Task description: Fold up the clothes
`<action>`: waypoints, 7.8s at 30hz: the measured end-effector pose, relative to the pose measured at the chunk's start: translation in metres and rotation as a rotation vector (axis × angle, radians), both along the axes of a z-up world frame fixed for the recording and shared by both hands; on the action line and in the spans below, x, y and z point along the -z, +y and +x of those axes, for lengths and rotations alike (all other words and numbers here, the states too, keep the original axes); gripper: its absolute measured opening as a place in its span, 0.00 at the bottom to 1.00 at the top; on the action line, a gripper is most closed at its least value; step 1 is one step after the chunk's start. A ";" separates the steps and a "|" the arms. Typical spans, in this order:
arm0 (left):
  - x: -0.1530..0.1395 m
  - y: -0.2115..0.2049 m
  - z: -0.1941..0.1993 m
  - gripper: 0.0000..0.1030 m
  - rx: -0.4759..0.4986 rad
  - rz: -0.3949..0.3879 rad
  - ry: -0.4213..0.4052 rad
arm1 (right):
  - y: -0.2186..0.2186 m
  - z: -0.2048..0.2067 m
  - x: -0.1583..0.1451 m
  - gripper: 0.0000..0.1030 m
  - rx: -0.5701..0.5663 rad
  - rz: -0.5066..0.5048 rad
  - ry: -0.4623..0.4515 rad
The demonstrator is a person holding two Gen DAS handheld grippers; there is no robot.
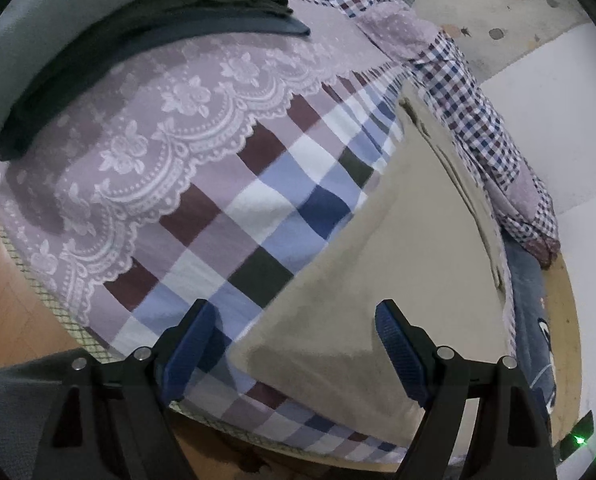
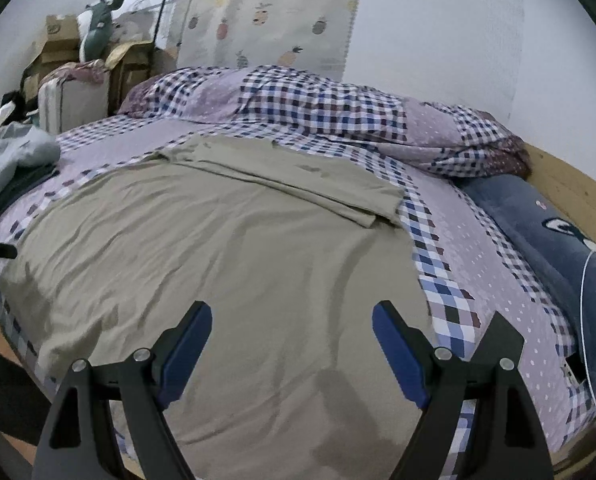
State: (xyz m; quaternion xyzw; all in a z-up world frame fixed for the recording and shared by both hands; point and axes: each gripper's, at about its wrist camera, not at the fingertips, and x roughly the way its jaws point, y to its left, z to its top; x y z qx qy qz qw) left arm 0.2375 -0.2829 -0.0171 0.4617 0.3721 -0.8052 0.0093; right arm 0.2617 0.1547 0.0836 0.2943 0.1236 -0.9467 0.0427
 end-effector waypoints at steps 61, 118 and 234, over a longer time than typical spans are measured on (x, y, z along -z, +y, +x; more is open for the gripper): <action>0.022 -0.024 0.006 0.83 -0.008 0.448 0.050 | -0.308 0.069 0.063 0.02 -0.727 0.088 -0.013; 0.029 -0.026 0.012 0.70 -0.039 0.492 0.046 | -0.316 0.072 0.088 0.01 -0.683 0.263 0.037; -0.265 -0.026 0.124 0.02 0.098 0.371 0.608 | 0.073 0.194 -0.190 0.00 0.104 0.476 0.270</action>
